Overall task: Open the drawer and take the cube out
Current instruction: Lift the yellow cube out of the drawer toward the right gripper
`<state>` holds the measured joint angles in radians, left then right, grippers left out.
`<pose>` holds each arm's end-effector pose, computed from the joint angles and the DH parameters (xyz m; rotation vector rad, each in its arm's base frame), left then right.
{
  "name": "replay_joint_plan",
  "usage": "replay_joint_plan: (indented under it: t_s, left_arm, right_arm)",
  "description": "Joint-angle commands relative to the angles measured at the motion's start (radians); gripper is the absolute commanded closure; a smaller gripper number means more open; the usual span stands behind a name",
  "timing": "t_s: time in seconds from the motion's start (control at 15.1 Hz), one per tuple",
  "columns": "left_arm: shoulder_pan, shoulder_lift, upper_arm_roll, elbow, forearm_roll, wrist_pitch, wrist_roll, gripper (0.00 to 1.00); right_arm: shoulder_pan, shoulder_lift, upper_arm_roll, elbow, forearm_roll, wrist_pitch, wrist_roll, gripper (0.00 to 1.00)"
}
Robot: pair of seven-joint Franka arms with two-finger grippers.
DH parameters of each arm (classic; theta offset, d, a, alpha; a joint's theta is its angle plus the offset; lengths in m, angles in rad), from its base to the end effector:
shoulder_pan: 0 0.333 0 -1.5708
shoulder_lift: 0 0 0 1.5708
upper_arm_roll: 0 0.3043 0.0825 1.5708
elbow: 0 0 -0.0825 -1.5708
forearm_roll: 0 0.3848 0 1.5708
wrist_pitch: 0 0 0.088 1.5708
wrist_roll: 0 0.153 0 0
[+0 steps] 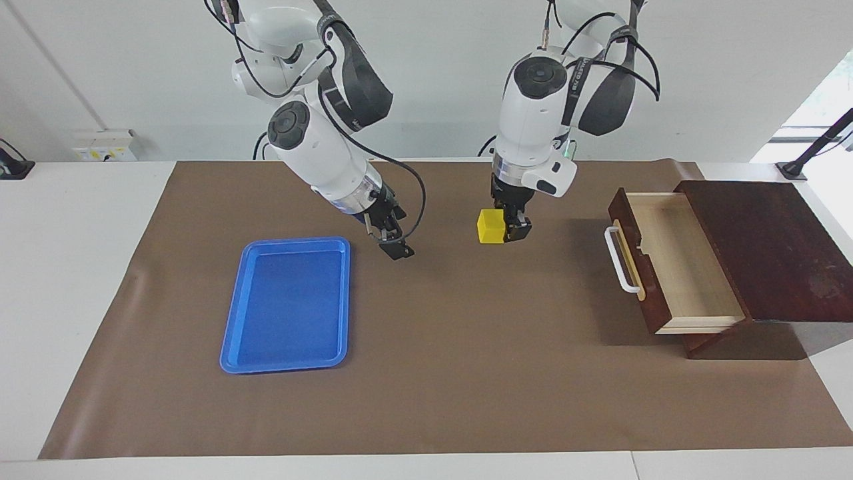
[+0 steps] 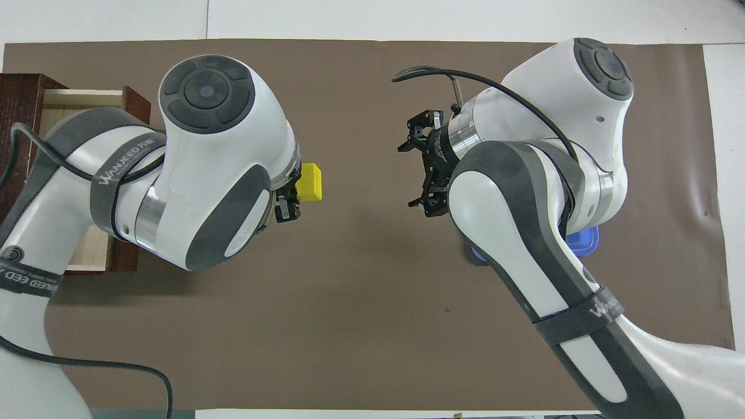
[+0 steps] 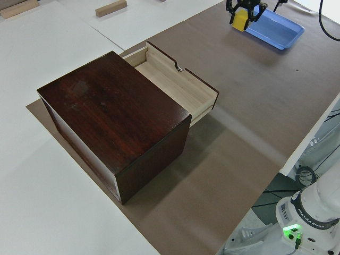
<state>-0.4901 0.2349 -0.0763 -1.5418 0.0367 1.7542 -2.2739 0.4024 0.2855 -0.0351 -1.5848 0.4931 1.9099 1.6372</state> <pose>0.5354 -0.3304 0.4573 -2.0546 -2.3443 -0.0230 0.5909 0.2877 0.4303 -2.1298 1.8413 0.5226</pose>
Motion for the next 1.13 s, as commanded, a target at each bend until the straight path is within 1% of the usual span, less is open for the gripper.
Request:
replay_joint_plan:
  t_s: [0.0,0.27,0.46,0.6,0.8,0.86,0.93,1.06]
  left_arm:
    - [-0.005,0.012,0.021,0.031,-0.005,-0.024,-0.019,1.00]
    - [-0.005,0.012,0.026,0.019,-0.003,0.004,-0.140,1.00]
    - [-0.013,0.011,0.024,0.008,0.017,0.010,-0.154,1.00]
    - [-0.013,0.009,0.024,0.003,0.017,0.010,-0.159,1.00]
    - [-0.015,0.009,0.024,0.000,0.019,0.013,-0.159,1.00]
    - [-0.013,0.008,0.023,-0.001,0.019,0.016,-0.159,1.00]
    - [-0.015,0.008,0.023,-0.006,0.019,0.019,-0.159,1.00]
    - [-0.015,0.008,0.023,-0.006,0.019,0.019,-0.159,1.00]
  right_arm:
    - [0.004,0.006,-0.002,0.011,0.015,0.000,0.015,0.01]
    - [0.006,0.006,-0.002,0.011,0.016,-0.002,0.015,0.02]
    - [0.026,0.009,-0.002,0.038,0.016,-0.023,0.018,0.02]
    - [0.030,0.011,-0.002,0.025,0.001,-0.009,0.013,0.02]
    - [0.022,0.023,-0.002,0.043,0.010,0.003,0.009,0.02]
    - [0.030,0.049,-0.002,0.081,-0.007,-0.015,0.012,0.02]
    - [0.053,0.090,-0.002,0.153,-0.024,-0.050,0.015,0.03]
    - [0.072,0.138,-0.002,0.227,-0.050,-0.121,0.015,0.03]
